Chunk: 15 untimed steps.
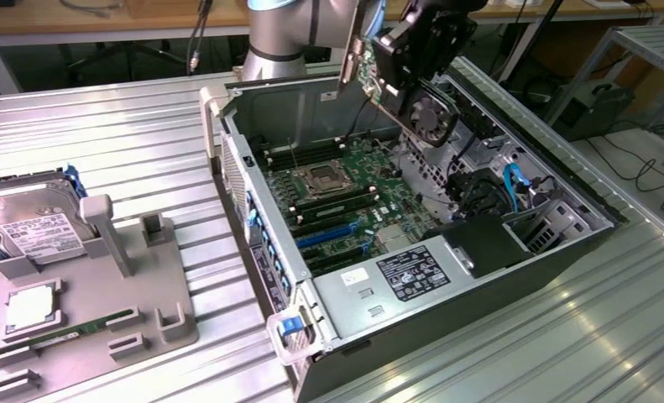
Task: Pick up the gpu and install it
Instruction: 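Insert the gpu into the slot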
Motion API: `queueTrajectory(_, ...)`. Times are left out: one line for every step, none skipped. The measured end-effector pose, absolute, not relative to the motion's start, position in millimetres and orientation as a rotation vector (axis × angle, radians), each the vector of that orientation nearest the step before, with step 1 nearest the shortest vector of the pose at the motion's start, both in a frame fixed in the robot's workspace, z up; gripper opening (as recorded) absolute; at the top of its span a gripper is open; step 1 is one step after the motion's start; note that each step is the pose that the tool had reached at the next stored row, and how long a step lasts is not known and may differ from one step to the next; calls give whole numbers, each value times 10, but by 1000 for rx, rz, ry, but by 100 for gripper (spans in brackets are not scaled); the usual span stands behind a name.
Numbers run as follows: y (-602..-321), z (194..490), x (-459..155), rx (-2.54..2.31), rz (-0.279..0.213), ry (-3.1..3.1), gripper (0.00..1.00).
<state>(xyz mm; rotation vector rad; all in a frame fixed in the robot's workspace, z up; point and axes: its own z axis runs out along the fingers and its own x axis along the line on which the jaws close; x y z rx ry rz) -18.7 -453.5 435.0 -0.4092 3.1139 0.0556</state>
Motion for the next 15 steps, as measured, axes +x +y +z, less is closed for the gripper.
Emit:
queueTrajectory(-4541,4350,-193,-478,56,3105,28)
queueTrajectory(-4556,4347,-209,-594,55,3086,28)
queueTrajectory(-4561,4347,-219,-637,55,3078,28)
queueTrajectory(-4563,4345,-223,-692,55,3067,28)
queueTrajectory(-4564,4344,-224,-759,55,3052,28)
queueTrajectory(-4564,4343,-225,-833,55,3033,28)
queueTrajectory(-4564,4343,-225,-845,55,3030,28)
queueTrajectory(-4565,4343,-225,-851,55,3028,28)
queueTrajectory(-4564,4342,-225,-858,55,3027,28)
queueTrajectory(-4565,4342,-225,-867,55,3024,28)
queueTrajectory(-4565,4342,-225,-876,55,3022,28)
queueTrajectory(-4565,4342,-225,-891,55,3017,28)
queueTrajectory(-4565,4341,-225,-901,55,3015,28)
queueTrajectory(-4565,4341,-225,-909,55,3012,28)
queueTrajectory(-4565,4341,-225,-917,55,3010,28)
